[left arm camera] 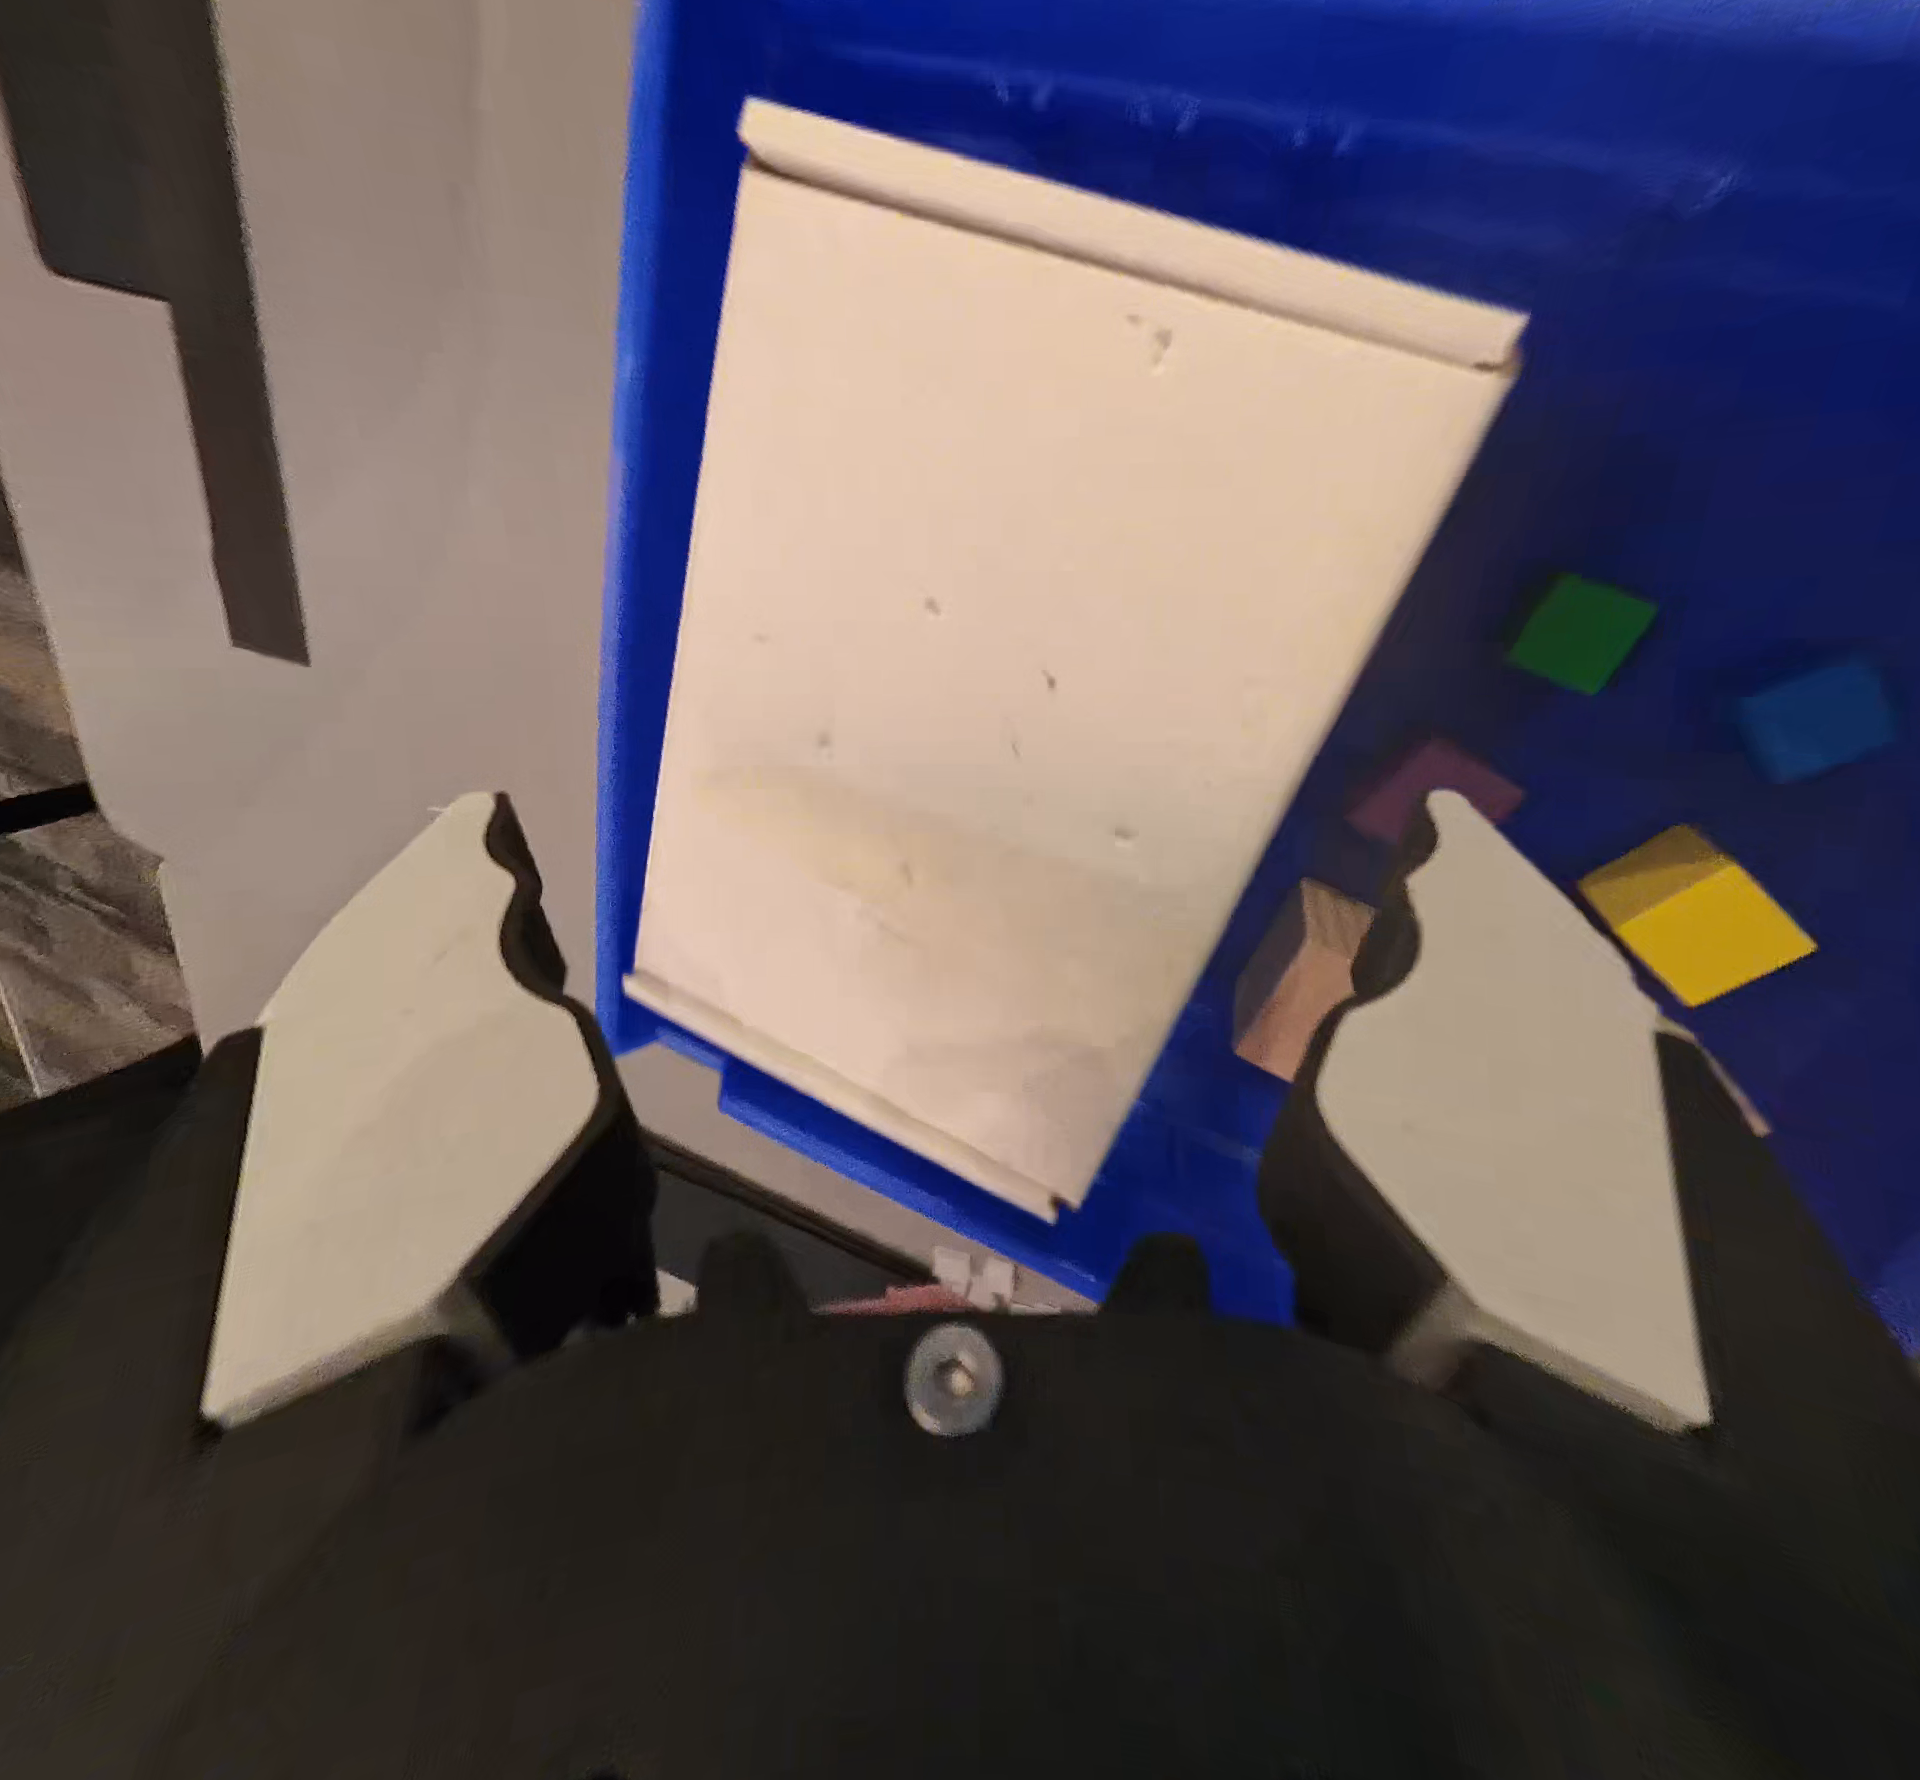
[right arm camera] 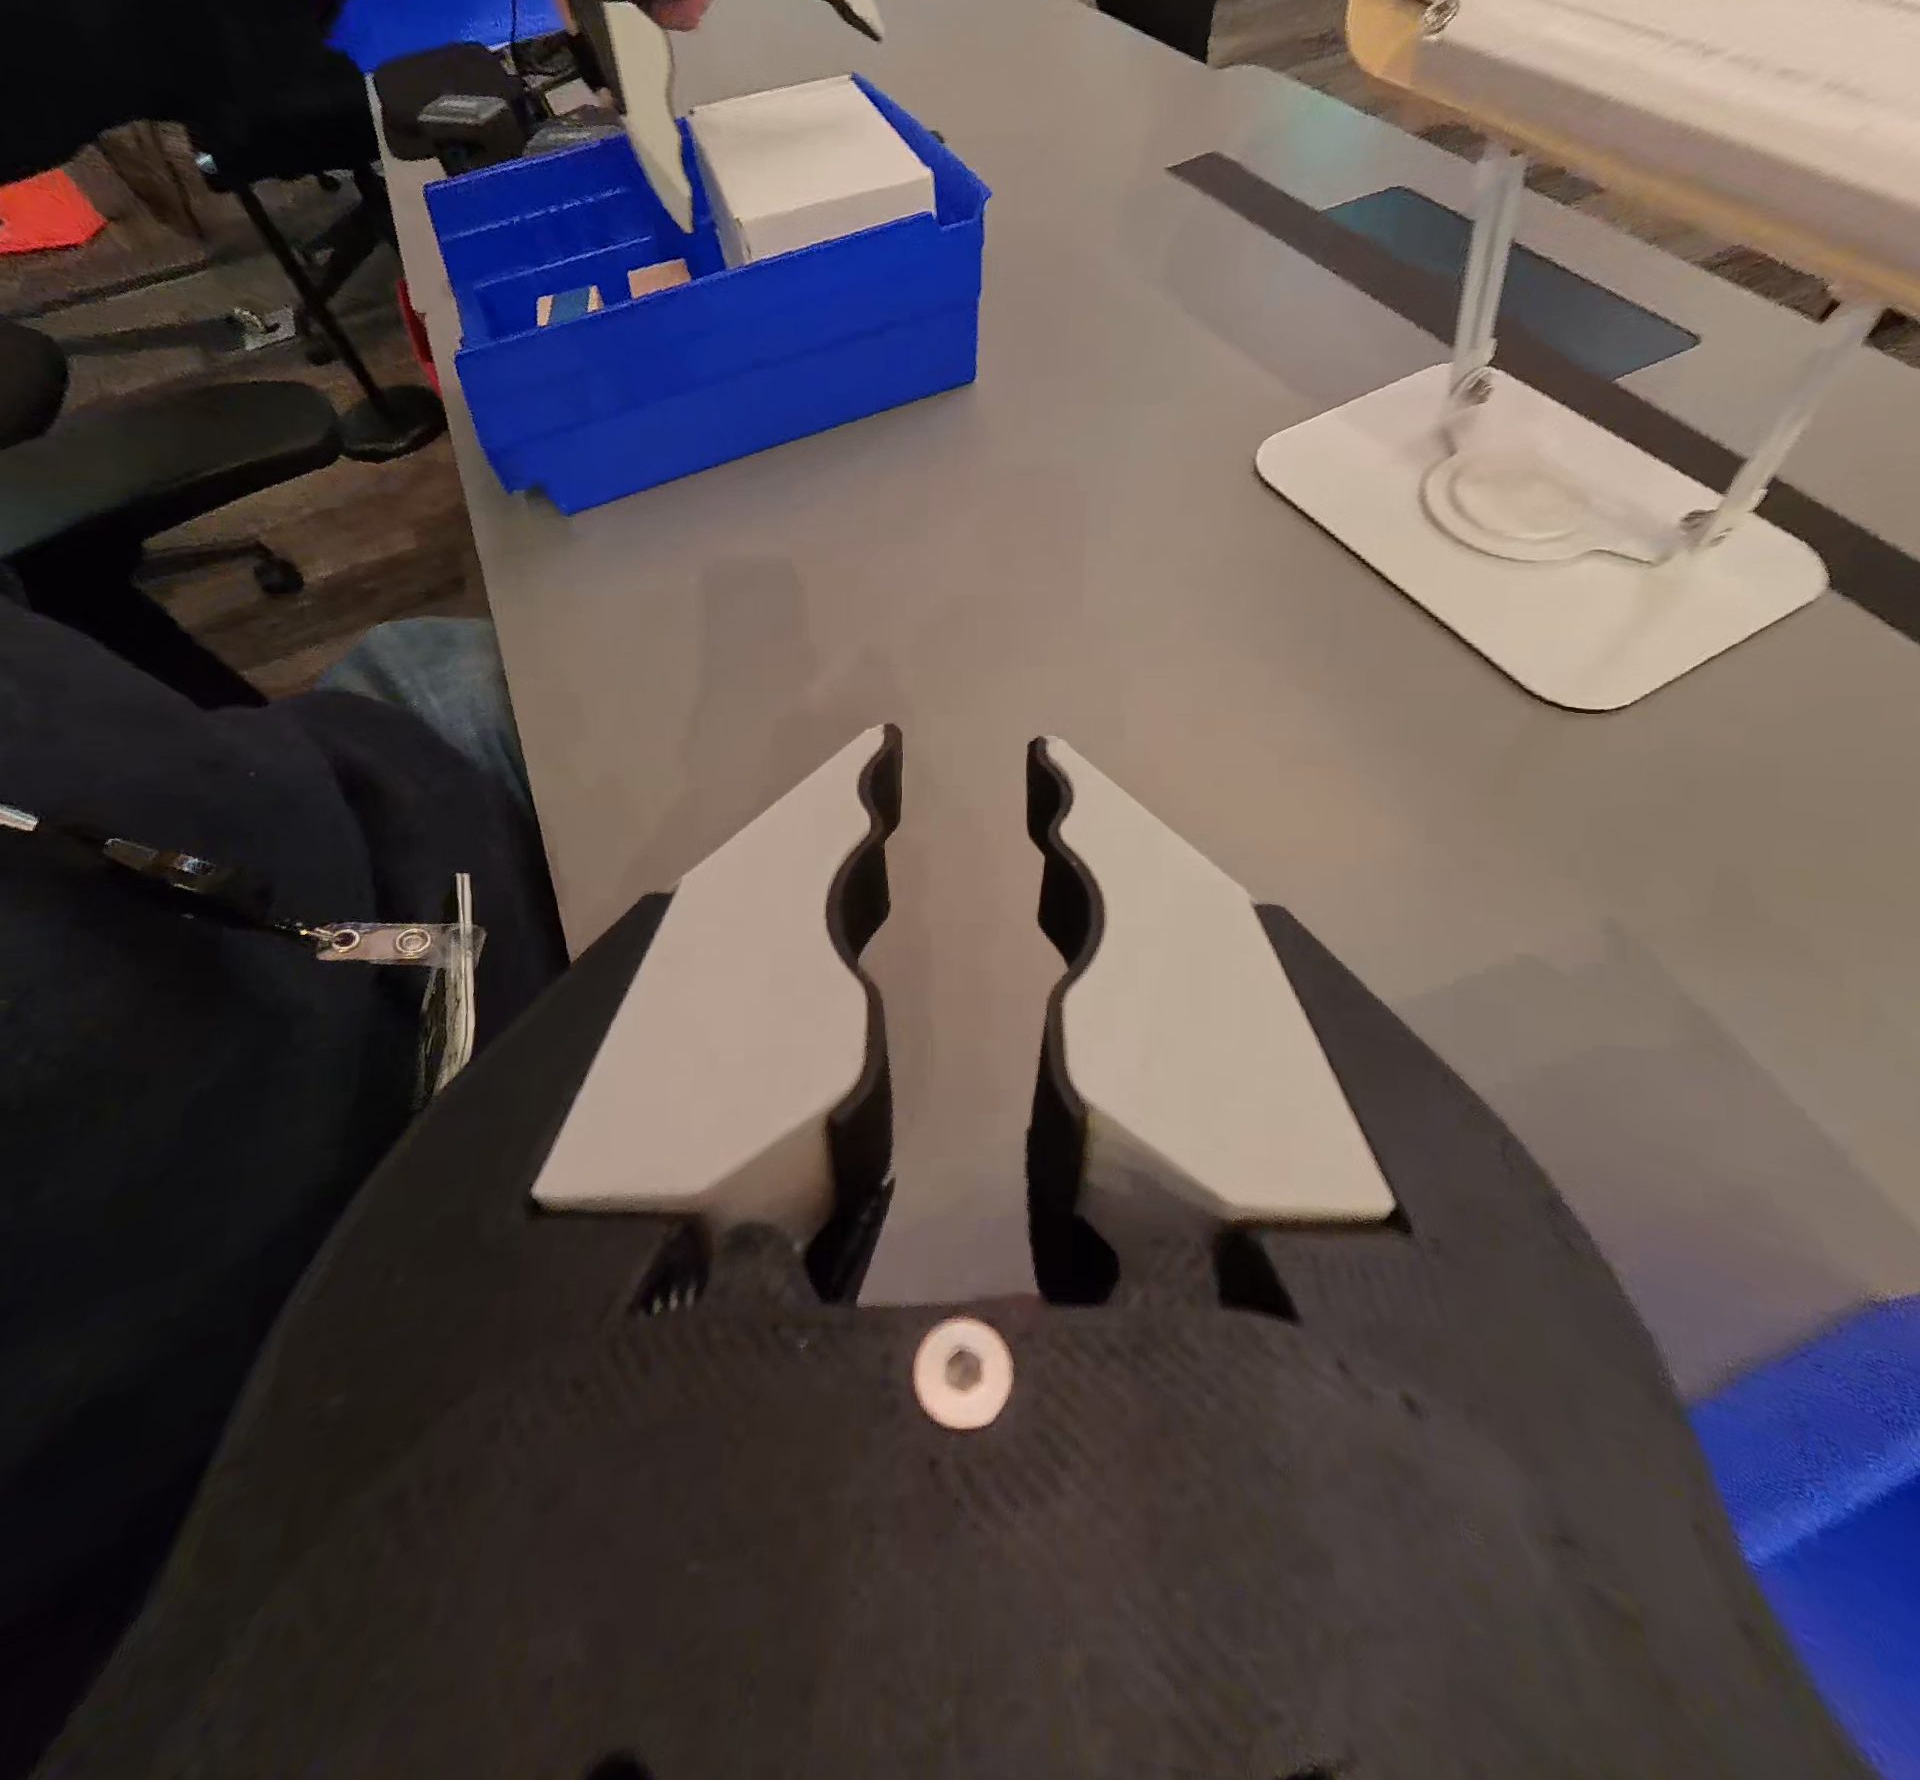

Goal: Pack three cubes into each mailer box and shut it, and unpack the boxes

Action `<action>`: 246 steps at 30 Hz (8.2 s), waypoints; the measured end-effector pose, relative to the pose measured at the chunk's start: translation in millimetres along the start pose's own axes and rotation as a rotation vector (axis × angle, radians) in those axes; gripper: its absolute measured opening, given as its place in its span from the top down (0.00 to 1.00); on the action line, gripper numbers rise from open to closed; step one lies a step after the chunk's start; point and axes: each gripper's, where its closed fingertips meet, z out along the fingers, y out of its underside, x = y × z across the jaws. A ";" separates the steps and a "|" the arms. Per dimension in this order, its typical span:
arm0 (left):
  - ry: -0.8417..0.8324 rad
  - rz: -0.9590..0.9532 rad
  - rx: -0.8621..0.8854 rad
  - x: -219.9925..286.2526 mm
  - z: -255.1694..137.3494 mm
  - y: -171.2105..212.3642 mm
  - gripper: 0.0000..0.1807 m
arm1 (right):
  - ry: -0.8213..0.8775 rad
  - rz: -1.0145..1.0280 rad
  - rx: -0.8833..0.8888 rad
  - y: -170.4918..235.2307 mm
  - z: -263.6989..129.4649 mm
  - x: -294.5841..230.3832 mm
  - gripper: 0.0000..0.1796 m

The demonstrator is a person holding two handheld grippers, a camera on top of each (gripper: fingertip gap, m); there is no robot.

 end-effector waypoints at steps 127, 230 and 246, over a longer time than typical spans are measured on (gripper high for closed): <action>-0.433 0.276 0.316 107.6 63.3 -319.2 0.65 | -0.136 -0.336 -0.450 49.0 91.7 26.5 0.61; -0.413 -0.527 0.006 91.8 -71.8 -41.5 0.70 | 0.145 0.245 -0.452 99.5 98.4 101.8 0.97; -0.182 -0.987 -0.305 103.7 23.8 82.4 0.63 | 0.128 0.220 -0.447 96.0 106.2 94.1 0.97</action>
